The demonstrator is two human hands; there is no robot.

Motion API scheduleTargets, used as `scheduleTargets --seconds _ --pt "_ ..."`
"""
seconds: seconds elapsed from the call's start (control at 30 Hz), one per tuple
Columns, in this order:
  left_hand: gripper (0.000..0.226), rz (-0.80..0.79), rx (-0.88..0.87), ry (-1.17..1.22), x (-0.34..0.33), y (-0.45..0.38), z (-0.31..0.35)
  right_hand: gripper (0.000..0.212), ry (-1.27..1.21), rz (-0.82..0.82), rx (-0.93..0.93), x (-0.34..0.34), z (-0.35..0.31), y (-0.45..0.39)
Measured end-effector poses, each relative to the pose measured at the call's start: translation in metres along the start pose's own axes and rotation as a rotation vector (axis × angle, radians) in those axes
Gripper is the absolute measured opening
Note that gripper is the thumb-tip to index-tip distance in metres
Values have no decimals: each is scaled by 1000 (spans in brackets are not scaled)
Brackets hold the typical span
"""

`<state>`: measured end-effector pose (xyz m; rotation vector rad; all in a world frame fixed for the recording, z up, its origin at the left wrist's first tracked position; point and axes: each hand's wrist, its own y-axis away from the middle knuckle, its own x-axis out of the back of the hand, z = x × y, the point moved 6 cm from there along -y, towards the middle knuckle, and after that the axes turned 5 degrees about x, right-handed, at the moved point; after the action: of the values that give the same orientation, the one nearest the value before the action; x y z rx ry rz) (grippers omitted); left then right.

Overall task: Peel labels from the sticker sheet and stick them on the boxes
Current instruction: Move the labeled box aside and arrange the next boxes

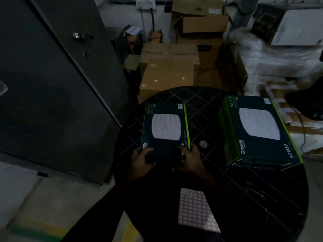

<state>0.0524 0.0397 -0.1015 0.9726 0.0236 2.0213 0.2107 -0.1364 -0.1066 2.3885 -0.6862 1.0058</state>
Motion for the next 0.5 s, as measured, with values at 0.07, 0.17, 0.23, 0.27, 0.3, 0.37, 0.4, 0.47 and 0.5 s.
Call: scheduleTargets --seconds 0.07,0.17,0.23,0.27,0.3,0.37,0.4,0.47,0.5 --pt "65 60 -63 -3 15 8 14 122 35 87 19 19 -19 5" --pt "71 117 -162 -36 44 25 45 126 168 133 62 52 -50 16" --pt "77 137 -222 -55 59 36 65 123 291 166 81 75 -68 26" --pt "79 158 -256 -50 66 42 75 119 336 207 97 86 -76 32" --pt "81 193 -296 -46 72 49 84 113 365 246 109 96 -83 39" --pt "82 260 -376 -50 81 63 104 98 403 318 119 116 -95 52" --pt "82 281 -409 -47 85 69 114 91 413 350 128 127 -100 59" --pt "82 305 -474 -50 93 80 133 85 407 384 163 149 -106 74" --pt "83 307 -515 -74 97 86 143 86 396 376 182 159 -109 83"
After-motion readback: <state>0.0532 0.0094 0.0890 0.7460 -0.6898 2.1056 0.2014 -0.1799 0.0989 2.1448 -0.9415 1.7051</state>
